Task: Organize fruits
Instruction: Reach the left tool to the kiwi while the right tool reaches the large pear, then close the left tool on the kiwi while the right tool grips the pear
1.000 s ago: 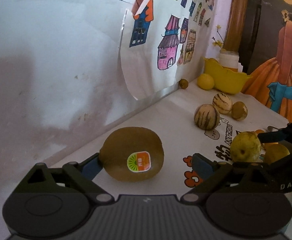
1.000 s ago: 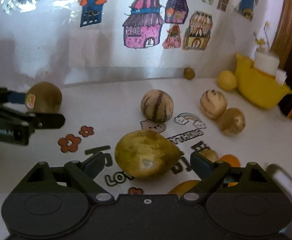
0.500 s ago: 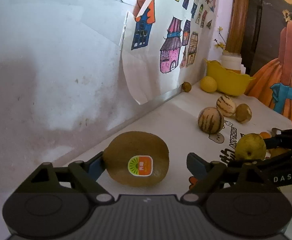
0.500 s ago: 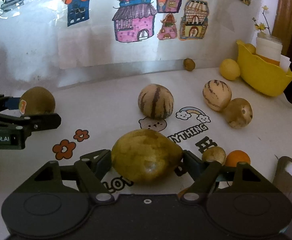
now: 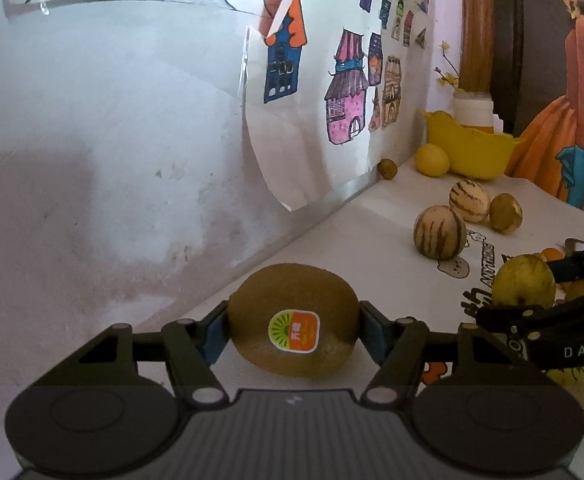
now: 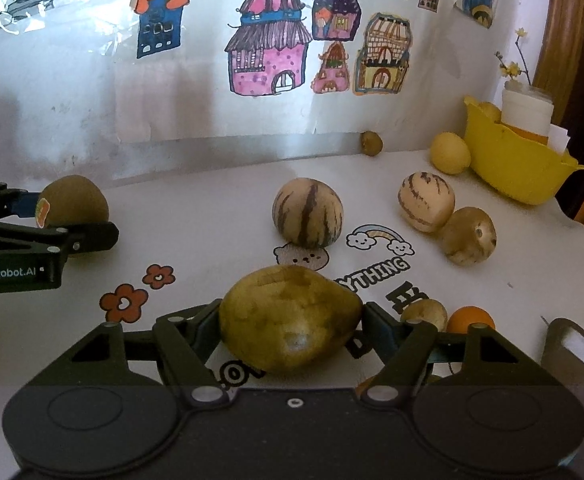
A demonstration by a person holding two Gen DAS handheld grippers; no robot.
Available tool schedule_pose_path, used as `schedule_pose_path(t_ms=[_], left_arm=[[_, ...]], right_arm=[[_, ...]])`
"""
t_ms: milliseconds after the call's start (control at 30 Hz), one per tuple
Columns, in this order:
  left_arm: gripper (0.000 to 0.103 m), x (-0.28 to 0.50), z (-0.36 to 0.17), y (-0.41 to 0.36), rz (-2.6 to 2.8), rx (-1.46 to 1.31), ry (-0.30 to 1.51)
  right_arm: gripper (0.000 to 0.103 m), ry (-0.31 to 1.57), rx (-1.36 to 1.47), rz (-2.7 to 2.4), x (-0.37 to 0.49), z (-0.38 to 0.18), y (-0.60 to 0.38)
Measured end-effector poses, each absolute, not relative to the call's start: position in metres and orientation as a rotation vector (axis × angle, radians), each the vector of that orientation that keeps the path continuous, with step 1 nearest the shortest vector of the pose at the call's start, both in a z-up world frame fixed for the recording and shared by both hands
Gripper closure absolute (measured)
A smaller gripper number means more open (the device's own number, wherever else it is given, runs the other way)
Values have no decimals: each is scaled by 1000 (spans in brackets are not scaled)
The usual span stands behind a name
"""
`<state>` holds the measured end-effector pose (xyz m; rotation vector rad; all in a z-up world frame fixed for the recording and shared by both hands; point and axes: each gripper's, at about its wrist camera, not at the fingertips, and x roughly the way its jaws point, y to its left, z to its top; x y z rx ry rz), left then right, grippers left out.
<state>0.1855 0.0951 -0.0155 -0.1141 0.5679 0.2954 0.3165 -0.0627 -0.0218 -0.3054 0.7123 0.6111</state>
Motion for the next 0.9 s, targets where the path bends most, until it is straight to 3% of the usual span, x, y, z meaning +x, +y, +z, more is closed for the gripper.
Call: schedule_pose_path(t_ms=[900], left_arm=[[35, 176, -15, 97, 182, -273, 550]], right_arm=[[30, 552, -452, 615, 282, -22, -57]])
